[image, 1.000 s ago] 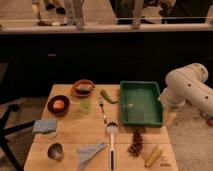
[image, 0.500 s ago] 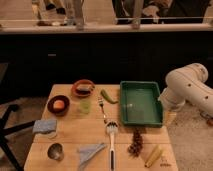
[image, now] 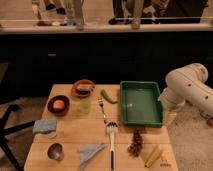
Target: Place eraser in table surface
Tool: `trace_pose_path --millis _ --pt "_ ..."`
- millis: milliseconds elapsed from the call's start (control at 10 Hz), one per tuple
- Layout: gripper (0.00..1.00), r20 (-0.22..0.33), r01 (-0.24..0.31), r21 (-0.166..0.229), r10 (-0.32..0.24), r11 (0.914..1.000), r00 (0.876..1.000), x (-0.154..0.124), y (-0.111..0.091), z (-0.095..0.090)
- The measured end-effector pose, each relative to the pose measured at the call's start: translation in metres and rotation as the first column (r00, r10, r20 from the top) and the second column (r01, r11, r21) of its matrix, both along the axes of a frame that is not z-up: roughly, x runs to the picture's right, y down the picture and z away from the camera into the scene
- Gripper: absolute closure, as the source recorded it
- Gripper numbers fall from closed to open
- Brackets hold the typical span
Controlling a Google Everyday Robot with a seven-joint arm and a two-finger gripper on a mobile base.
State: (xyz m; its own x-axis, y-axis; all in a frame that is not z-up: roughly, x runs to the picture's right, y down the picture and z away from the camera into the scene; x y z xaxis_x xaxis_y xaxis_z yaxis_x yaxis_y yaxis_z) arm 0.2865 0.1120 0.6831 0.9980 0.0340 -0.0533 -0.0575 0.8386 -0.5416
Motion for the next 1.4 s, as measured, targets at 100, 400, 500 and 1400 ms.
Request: trace_pose_path --millis 100,400,500,1400 --pt "0.20 0.000 0.000 0.000 0.000 1.0000 1.000 0.000 0.000 0.000" --pt "0.20 0.000 0.000 0.000 0.000 1.0000 1.000 0.000 0.000 0.000" --pt "0.20 0.000 -0.001 0.000 0.001 1.0000 1.000 0.000 -0.001 0.000" --pt "0.20 0.010 -0.039 -0.035 0.039 0.9986 0.999 -0.093 -0.032 0.038"
